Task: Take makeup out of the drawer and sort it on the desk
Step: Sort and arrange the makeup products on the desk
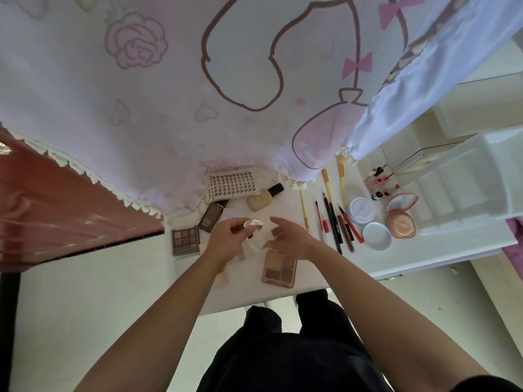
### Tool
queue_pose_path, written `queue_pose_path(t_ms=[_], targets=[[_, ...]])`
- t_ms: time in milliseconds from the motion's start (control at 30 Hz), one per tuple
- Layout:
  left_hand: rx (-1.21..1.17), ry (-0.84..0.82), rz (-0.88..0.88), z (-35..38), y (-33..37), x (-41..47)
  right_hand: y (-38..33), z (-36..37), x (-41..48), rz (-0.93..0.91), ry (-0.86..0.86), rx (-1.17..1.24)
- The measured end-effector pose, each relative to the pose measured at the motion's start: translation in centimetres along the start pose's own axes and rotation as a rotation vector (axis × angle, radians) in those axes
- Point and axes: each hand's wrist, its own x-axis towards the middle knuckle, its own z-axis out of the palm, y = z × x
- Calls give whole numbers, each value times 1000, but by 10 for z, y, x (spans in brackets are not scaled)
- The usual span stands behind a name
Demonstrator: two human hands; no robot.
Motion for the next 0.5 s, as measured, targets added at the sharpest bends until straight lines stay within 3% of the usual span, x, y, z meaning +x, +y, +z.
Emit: queue_pose_path(t_ms=[167,267,367,500], targets=[[-108,-34,-8,-19,19,-2,-7,-6,-26,-34,-98,367],[-36,-10,18,-21,29,-5,-13,-6,-37,-36,-89,502],[34,22,12,-23,41,-3,-15,0,-42,-78,65,447],[-63,49,-86,-20,52,-6,-14,10,-49,-170,278,170]])
